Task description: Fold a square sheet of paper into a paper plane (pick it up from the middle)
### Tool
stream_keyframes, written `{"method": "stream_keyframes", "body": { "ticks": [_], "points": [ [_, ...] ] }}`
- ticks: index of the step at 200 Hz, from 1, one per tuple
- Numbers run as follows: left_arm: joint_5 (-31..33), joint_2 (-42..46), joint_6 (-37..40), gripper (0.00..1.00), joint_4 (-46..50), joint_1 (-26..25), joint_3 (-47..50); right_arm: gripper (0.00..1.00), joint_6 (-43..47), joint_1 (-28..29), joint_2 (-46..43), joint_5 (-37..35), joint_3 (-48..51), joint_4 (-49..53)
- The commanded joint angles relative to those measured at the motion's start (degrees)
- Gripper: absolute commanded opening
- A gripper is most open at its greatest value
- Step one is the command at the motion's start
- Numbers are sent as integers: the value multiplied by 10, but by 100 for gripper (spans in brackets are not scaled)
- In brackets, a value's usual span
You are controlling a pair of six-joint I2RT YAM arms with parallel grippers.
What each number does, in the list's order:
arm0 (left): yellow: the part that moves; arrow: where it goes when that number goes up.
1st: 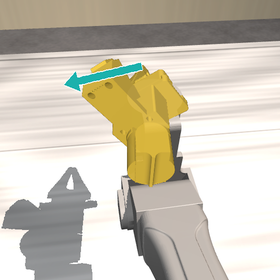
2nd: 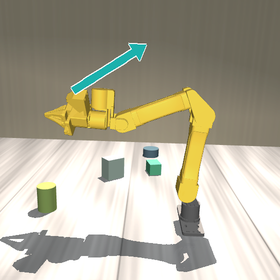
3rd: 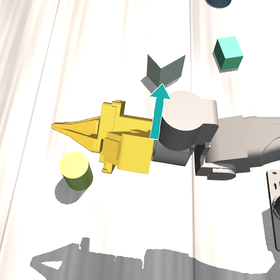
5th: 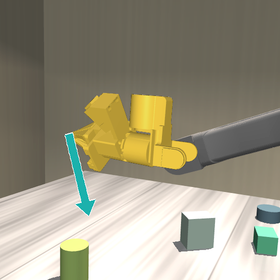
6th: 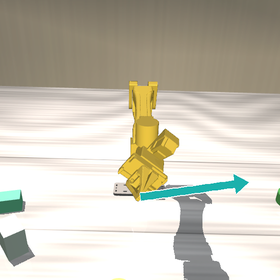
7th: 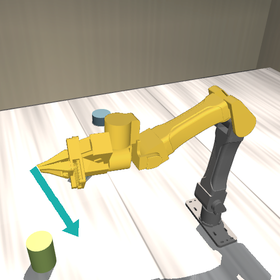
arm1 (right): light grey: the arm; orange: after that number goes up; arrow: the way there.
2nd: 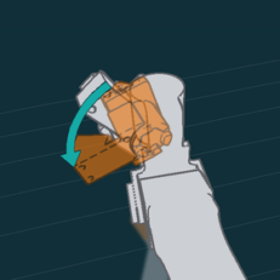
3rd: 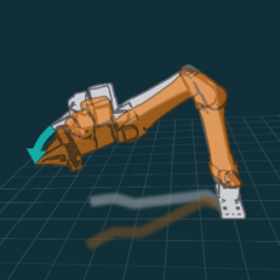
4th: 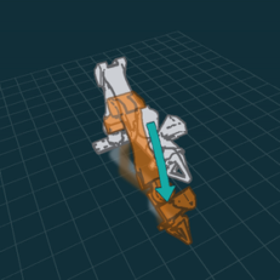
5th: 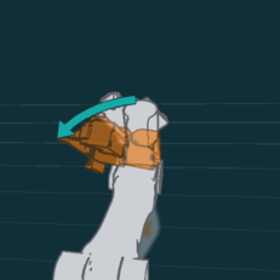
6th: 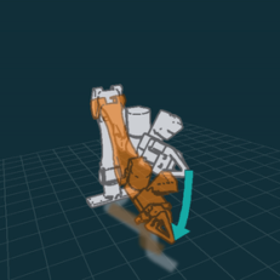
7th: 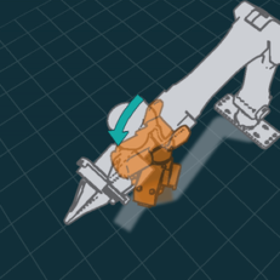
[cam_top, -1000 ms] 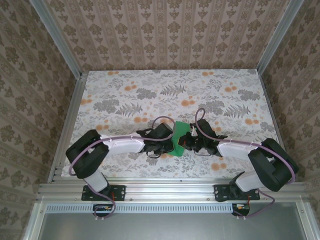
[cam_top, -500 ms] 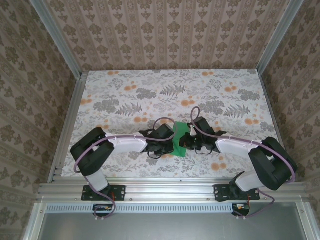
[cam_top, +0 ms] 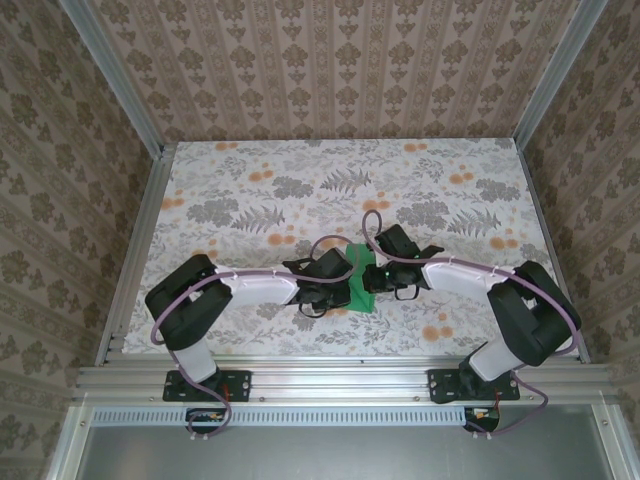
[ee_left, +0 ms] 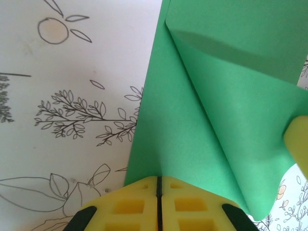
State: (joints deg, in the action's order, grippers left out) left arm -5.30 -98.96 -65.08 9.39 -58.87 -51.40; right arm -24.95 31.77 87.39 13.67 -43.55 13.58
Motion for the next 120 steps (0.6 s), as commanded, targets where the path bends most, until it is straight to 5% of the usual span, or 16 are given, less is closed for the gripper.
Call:
{"method": "stream_keyframes", "body": {
  "ticks": [1, 120],
  "points": [
    [13, -28, 18, 9, 60, -8, -3, 9, 49, -5, 15, -16, -23, 23],
    [18, -30, 34, 10, 71, -13, -21, 10, 72, -11, 20, -35, -30, 45]
  ]
}}
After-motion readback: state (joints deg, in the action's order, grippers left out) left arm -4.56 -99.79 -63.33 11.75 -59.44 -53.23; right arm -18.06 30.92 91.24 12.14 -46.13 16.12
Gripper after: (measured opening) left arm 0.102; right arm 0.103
